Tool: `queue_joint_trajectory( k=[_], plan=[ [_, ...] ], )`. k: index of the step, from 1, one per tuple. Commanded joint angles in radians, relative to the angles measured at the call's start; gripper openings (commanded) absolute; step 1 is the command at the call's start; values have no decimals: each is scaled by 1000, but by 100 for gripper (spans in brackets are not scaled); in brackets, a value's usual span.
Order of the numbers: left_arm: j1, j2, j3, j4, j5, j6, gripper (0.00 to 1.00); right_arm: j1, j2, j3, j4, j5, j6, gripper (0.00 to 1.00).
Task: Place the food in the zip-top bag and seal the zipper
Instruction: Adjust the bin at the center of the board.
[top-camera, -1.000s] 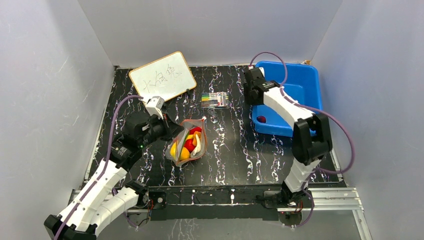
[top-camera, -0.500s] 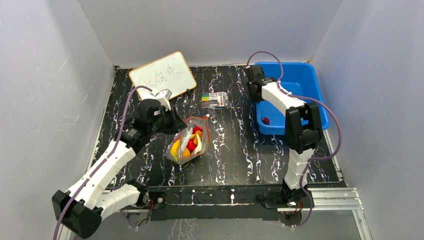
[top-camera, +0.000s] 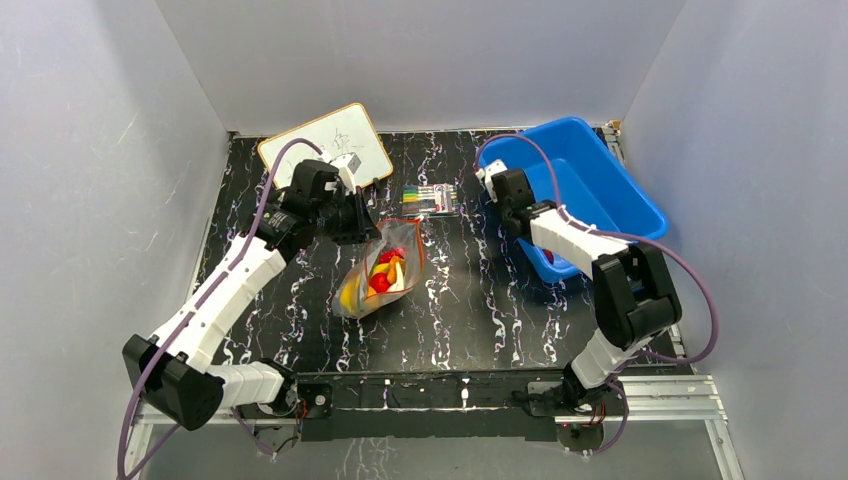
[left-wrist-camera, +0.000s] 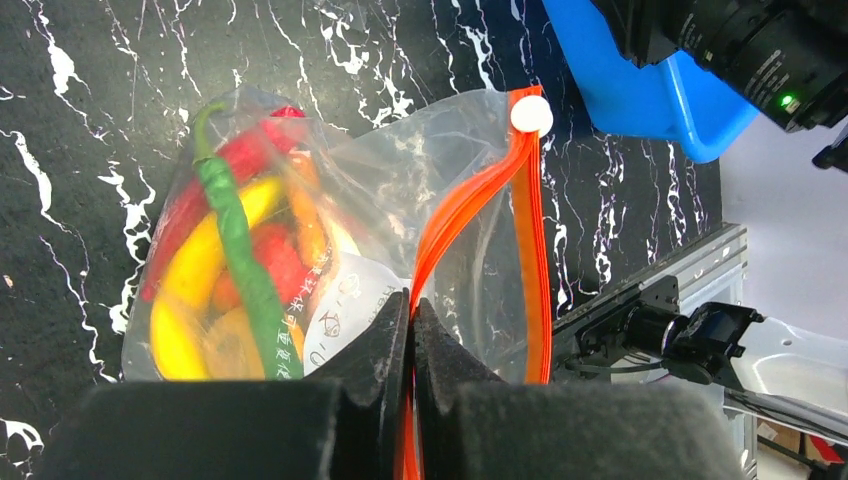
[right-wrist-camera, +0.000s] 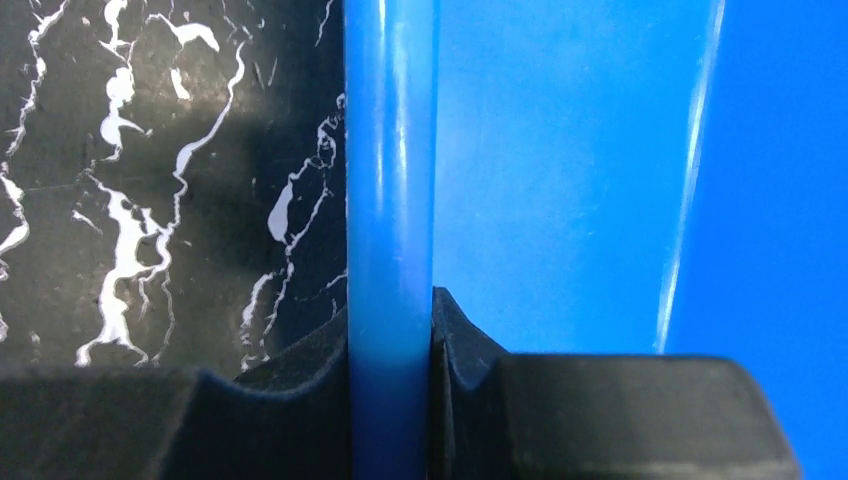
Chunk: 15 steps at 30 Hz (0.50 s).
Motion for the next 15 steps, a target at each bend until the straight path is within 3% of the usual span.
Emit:
queue_joint_trajectory(
  k=[1,8,15],
  plan=[
    [-1,-13,59,-21,36,31,0,22,-103,-77,299,115,-199,8],
    [-1,-26,55,-31,11,50,0,31,-118,-181,559,222,-506,11],
    [0,-43,53,-36,-23,52,0,35,-88,-162,577,224,-473,11]
  ],
)
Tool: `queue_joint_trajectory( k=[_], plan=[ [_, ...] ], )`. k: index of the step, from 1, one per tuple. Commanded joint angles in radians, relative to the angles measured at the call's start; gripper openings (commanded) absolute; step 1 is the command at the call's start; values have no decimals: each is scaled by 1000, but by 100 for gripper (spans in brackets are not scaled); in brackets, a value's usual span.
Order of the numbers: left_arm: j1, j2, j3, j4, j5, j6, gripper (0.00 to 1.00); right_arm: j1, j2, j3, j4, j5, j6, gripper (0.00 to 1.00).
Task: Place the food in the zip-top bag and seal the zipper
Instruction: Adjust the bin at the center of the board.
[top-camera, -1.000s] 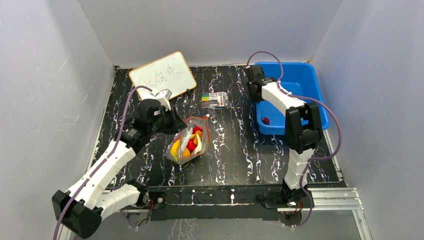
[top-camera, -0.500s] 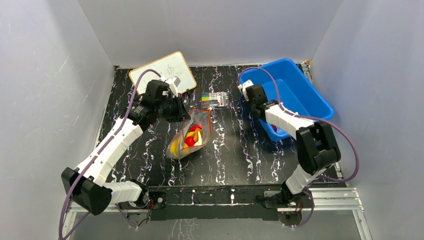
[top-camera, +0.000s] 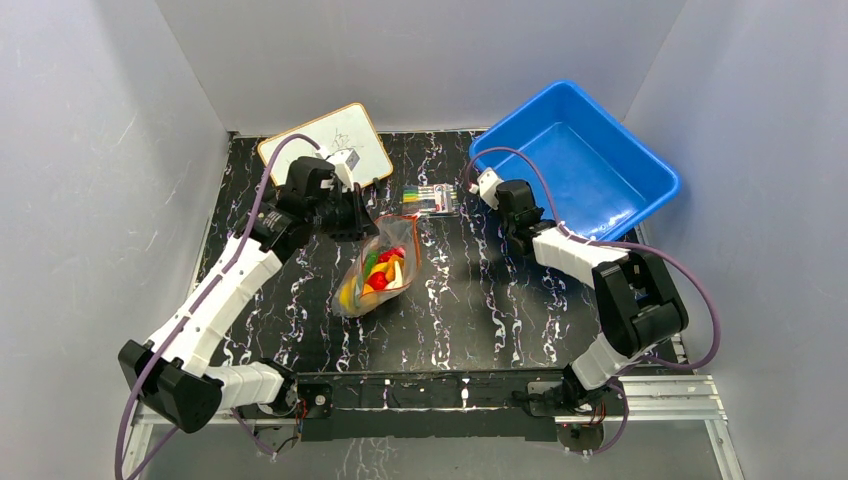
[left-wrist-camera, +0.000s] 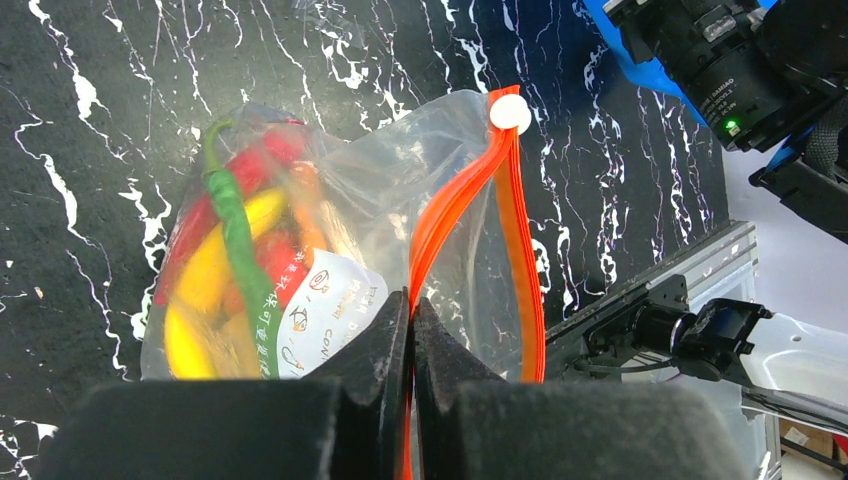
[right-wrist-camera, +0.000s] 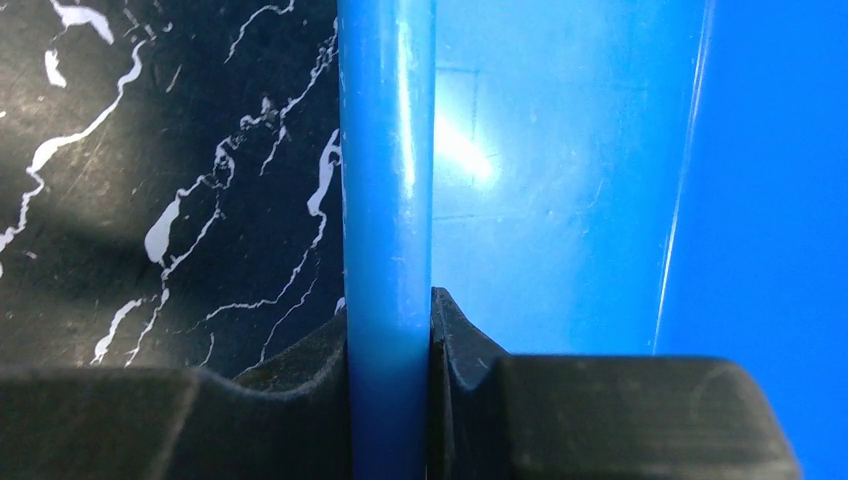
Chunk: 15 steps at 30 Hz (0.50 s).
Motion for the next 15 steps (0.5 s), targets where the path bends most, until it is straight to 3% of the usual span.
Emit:
queue_joint_trajectory(
  k=[1,7,15],
  plan=[
    [1,-35,23,-19,-26,14,0,9,-19,58,212,124,-74,11],
    [1,-25,62,-49,-44,23,0,20,31,85,214,213,15,11],
    [2,17,146,-93,-61,47,0,25,172,233,34,323,369,16]
  ],
)
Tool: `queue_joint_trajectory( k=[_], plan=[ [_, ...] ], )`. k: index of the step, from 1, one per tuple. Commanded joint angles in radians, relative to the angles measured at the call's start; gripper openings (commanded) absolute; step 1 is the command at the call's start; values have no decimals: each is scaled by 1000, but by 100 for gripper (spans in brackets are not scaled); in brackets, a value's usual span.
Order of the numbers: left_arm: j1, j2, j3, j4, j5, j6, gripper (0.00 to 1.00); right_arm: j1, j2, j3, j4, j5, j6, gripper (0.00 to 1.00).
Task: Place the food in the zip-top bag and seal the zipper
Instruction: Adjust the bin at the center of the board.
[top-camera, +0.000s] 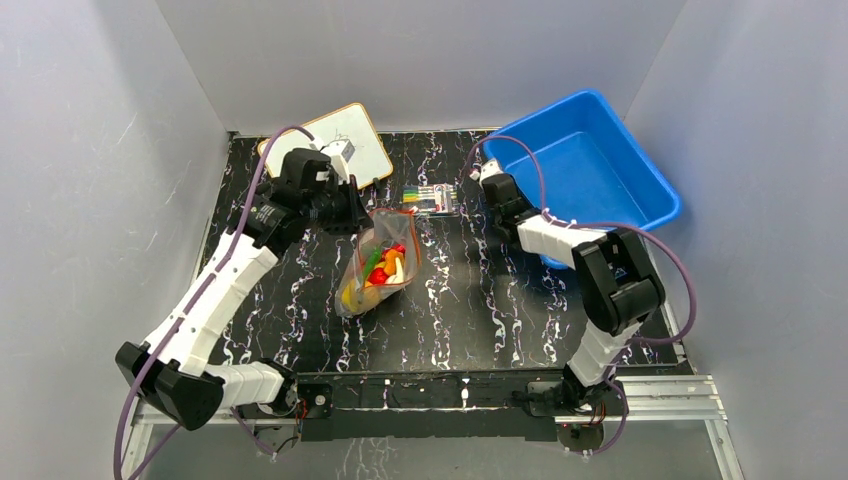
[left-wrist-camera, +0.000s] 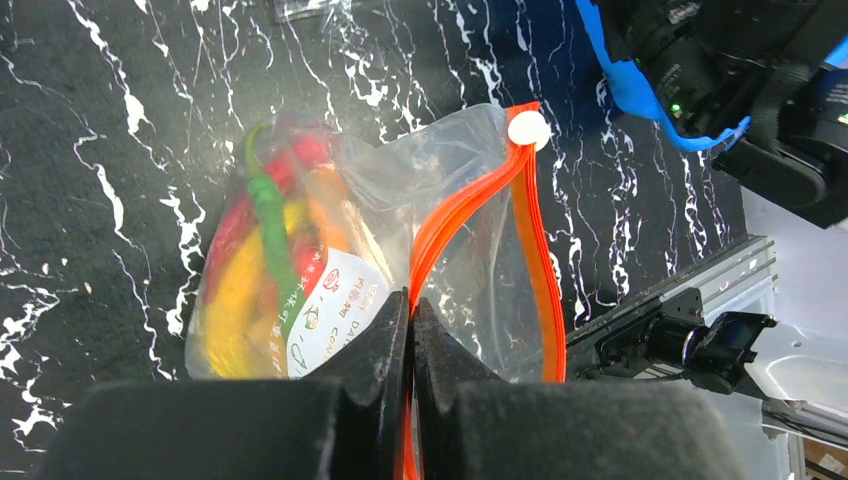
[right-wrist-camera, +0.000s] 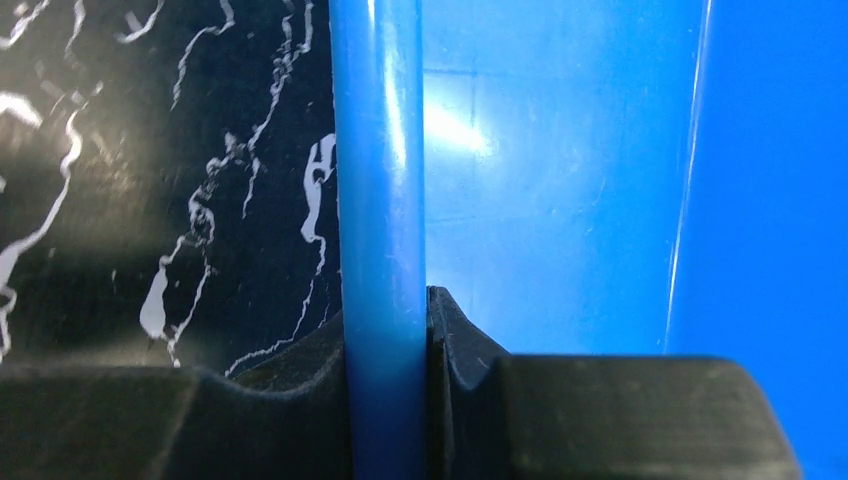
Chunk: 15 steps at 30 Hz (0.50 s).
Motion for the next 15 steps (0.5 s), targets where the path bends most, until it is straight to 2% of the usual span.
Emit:
queue_joint_trajectory(
  k=[1,5,8,12,15],
  plan=[
    [1,17,83,-32,-8,25,0,0,79,174,22,177,224,15],
    [1,26,93,-39,-3,27,0,1,196,336,-148,205,456,16],
    [1,35,108,-46,4,21,0,1,253,423,-243,184,600,22],
    [1,44,127,-63,-7,32,0,1,323,568,-351,136,694,30],
    [1,39,123,-65,-35,45,0,-4,345,644,-413,91,707,43]
  ],
)
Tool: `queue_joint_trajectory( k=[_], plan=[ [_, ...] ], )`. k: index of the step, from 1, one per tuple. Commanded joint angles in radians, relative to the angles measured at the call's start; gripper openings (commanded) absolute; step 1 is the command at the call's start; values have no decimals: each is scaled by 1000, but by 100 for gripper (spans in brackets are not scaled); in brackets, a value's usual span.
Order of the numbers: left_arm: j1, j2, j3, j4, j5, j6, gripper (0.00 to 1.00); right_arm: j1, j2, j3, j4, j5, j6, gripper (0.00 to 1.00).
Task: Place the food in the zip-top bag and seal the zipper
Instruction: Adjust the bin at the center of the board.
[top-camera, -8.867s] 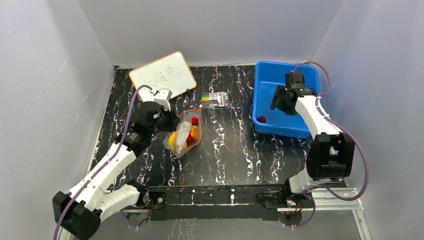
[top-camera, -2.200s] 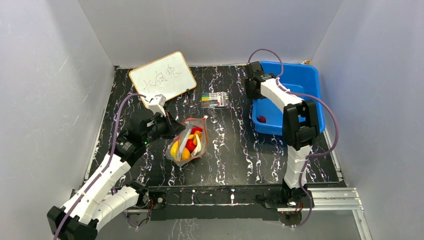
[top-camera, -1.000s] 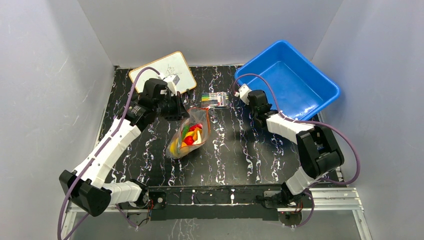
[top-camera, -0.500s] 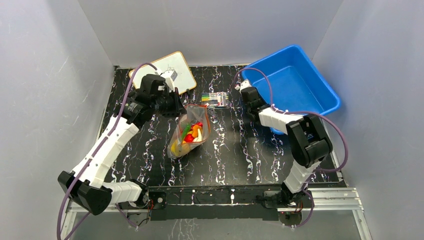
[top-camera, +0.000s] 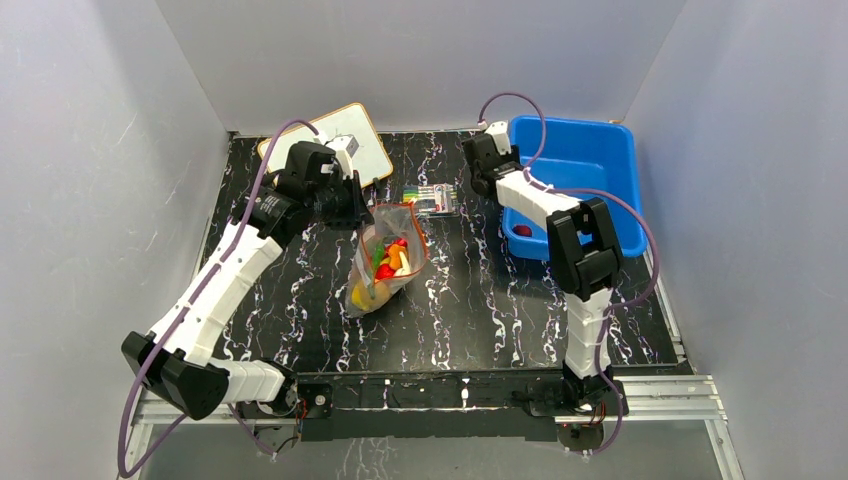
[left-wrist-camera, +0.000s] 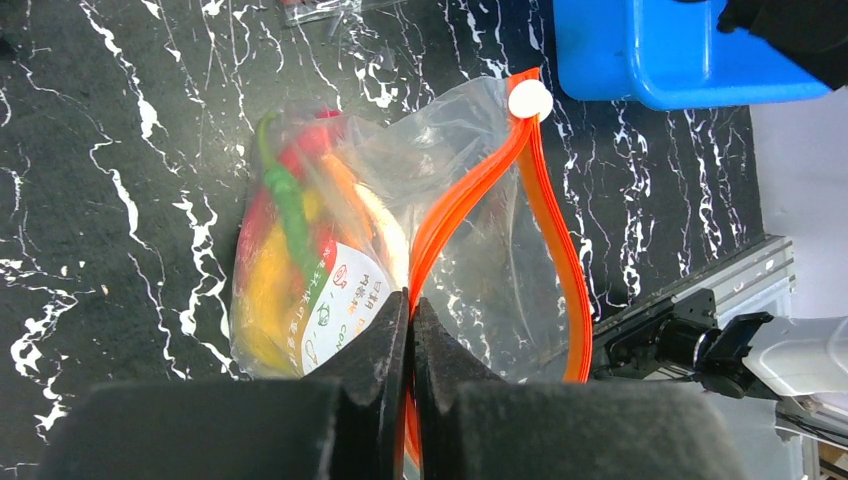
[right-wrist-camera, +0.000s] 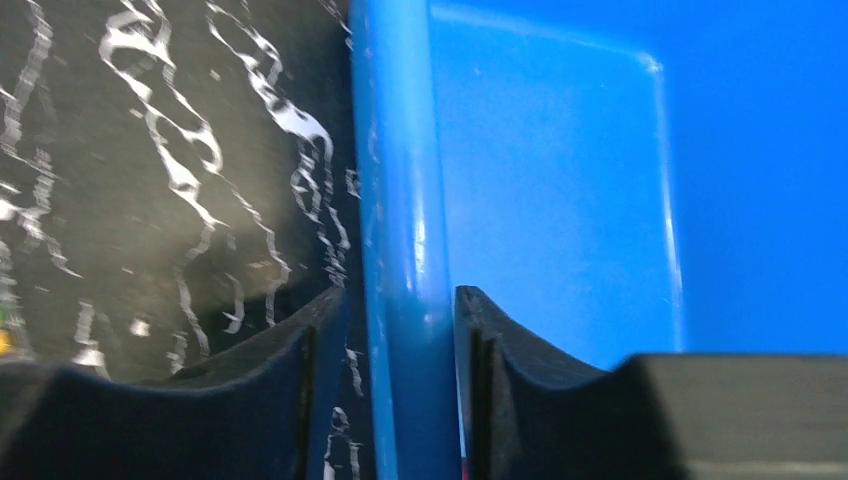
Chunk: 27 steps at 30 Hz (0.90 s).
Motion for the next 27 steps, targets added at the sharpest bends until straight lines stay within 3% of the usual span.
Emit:
queue_joint_trajectory(
  k=[1,6,9,18,27],
  plan=[
    [1,-19,43,-22,-32,26,0,-2,33,130,-99,-92,155,46],
    [0,-15,41,-20,-32,25,0,-47,17,251,-273,-285,184,65],
    [1,-13,42,-20,-27,23,0,-74,-19,289,-362,-396,202,70],
    [1,0,58,-43,-11,19,0,-170,-135,305,-511,-647,269,75],
    [1,4,92,-64,-19,30,0,-227,-267,175,-516,-698,295,73]
  ],
)
